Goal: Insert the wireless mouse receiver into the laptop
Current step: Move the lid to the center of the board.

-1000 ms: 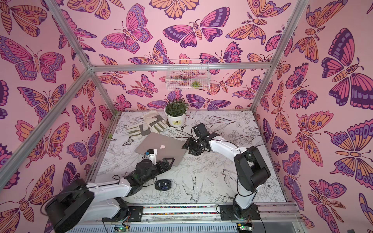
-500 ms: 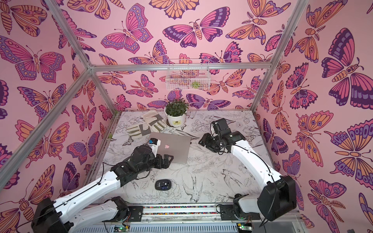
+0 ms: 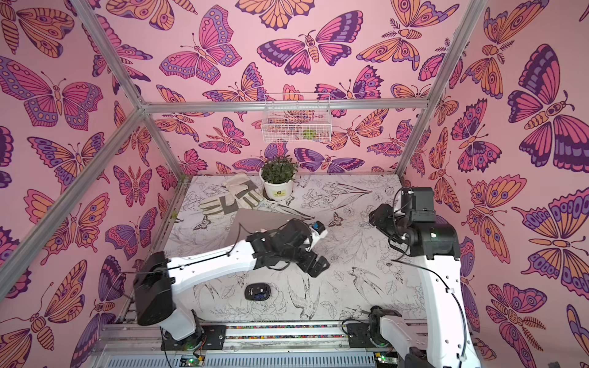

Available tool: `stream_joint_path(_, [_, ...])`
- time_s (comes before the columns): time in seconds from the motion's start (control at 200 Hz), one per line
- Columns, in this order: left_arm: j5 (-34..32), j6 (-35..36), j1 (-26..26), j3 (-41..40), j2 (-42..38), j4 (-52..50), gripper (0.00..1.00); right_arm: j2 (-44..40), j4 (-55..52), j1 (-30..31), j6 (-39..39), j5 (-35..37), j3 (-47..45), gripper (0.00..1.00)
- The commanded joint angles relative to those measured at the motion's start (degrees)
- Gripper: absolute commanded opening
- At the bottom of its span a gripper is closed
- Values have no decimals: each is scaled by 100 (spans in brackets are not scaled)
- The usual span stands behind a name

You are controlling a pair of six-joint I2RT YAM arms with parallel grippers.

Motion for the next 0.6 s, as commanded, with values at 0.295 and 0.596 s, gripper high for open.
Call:
stream_joint_path(0.295, [-86, 578, -1035, 1489, 1964, -204, 100, -1032, -16, -33, 619, 69, -425, 53])
stream_joint_path(0.596, [-311, 777, -1403, 1348, 2688, 1519, 100, -1112, 124, -33, 588, -350, -827, 52])
